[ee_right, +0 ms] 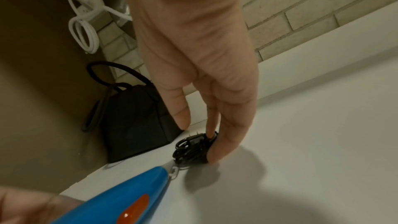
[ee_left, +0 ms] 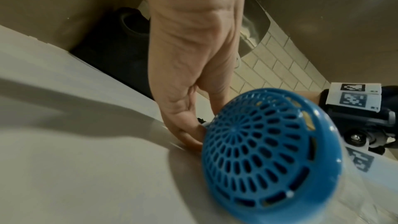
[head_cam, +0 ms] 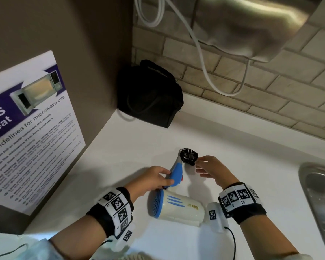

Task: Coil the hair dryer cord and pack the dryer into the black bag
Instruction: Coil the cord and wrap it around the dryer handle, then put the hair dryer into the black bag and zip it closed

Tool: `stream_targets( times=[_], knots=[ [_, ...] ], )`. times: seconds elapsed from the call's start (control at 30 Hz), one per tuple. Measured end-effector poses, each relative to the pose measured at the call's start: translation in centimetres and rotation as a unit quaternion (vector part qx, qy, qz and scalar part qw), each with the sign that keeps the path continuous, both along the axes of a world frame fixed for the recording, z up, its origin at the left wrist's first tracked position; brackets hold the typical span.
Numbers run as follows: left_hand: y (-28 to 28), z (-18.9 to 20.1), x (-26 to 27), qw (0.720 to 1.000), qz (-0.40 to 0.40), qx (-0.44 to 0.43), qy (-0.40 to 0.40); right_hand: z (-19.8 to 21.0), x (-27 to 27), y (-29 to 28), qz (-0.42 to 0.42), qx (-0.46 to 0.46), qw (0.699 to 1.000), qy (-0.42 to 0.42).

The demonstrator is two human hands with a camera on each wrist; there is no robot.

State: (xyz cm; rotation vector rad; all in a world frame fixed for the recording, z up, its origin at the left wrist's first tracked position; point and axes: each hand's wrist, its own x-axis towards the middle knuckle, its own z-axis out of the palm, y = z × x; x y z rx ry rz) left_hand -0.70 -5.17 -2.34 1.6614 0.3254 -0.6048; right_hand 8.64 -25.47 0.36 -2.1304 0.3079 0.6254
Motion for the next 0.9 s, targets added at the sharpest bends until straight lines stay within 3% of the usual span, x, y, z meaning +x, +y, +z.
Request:
stream_targets(
  times=[0.1,0.23,0.37,0.5,0.57,0.77,0.9],
  knots=[
    [0.2,0.2,-0.3,1.0,0.003,-0.003,-0.008,0.4,-0.3,0.2,0.046,-0.077,0.996,-0.027],
    [0.8,0.4,-0.8,1.0,0.011,-0.012,-0.015,1.4,-1.2,0.8,0.154,-0.226,0.954,-0.121],
    [2.4,0.2,-1.5,0.999,0.037,-0.029,-0.024,3.8,-3.2,3.1,0.281,-0.218,0.924,-0.139],
    [3.8,0.2,-2.5,0.997,0.063,-0.027,-0.031,5.2,-4.2,6.2,0.342,-0.143,0.919,-0.135],
    [4.4,0.2,-3.1,0.996,0.075,-0.021,-0.038,5.6,-3.9,8.0,0.371,-0.138,0.902,-0.172],
    [6.4,0.4,-4.6,0.99,0.088,0.048,-0.097,6.8,1.8,12.9,0.321,-0.139,0.864,-0.362],
    [8.1,1.1,-5.2,0.976,0.107,0.127,-0.143,7.7,6.4,15.5,0.273,-0.234,0.848,-0.39]
  ],
)
